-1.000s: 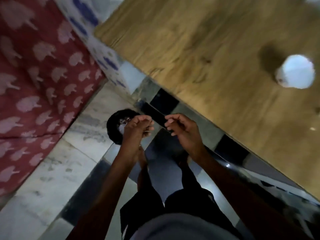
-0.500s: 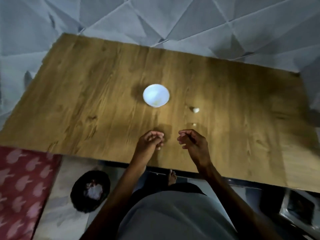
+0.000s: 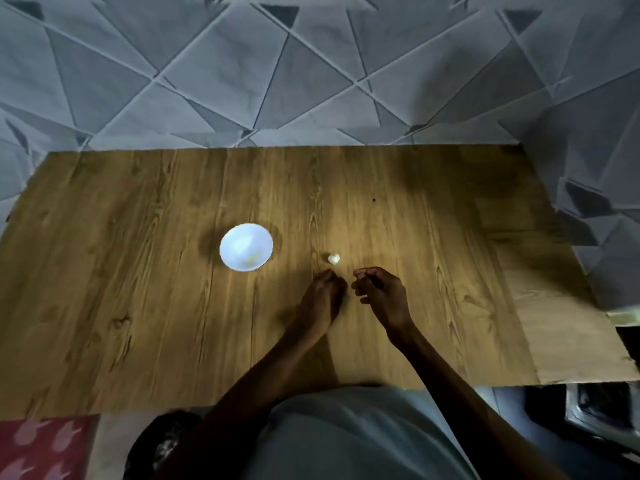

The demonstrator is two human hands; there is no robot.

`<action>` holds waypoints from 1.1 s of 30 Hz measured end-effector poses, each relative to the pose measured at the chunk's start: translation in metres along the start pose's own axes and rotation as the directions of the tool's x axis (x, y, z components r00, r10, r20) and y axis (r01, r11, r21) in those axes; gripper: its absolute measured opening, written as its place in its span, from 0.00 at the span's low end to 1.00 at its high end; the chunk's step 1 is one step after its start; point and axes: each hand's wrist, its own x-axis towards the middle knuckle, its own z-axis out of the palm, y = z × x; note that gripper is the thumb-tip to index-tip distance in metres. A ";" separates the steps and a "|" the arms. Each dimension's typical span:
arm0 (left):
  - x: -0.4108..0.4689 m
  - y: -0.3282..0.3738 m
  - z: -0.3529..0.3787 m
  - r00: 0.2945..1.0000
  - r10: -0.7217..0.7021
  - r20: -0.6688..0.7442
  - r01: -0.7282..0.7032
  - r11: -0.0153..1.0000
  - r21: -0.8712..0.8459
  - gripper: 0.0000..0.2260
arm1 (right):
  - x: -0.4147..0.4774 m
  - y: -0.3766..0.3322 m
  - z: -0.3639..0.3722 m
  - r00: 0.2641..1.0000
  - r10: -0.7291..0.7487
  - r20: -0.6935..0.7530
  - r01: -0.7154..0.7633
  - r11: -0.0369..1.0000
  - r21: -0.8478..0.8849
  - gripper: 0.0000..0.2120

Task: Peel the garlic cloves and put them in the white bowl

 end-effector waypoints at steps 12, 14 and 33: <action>0.027 0.011 -0.058 0.967 0.040 -0.251 0.013 0.979 0.204 0.10 | 0.032 -0.008 0.017 0.999 -0.041 0.015 0.042 0.997 -0.063 0.07; 0.032 0.013 -0.096 0.927 0.006 -0.375 0.055 0.987 0.151 0.07 | 0.035 -0.011 0.025 0.999 -0.048 0.023 0.050 0.997 -0.059 0.07; 0.056 -0.039 -0.147 0.896 -0.152 -0.418 0.296 0.905 0.306 0.08 | 0.066 0.000 0.039 0.990 -0.114 -0.077 0.094 0.970 -0.224 0.04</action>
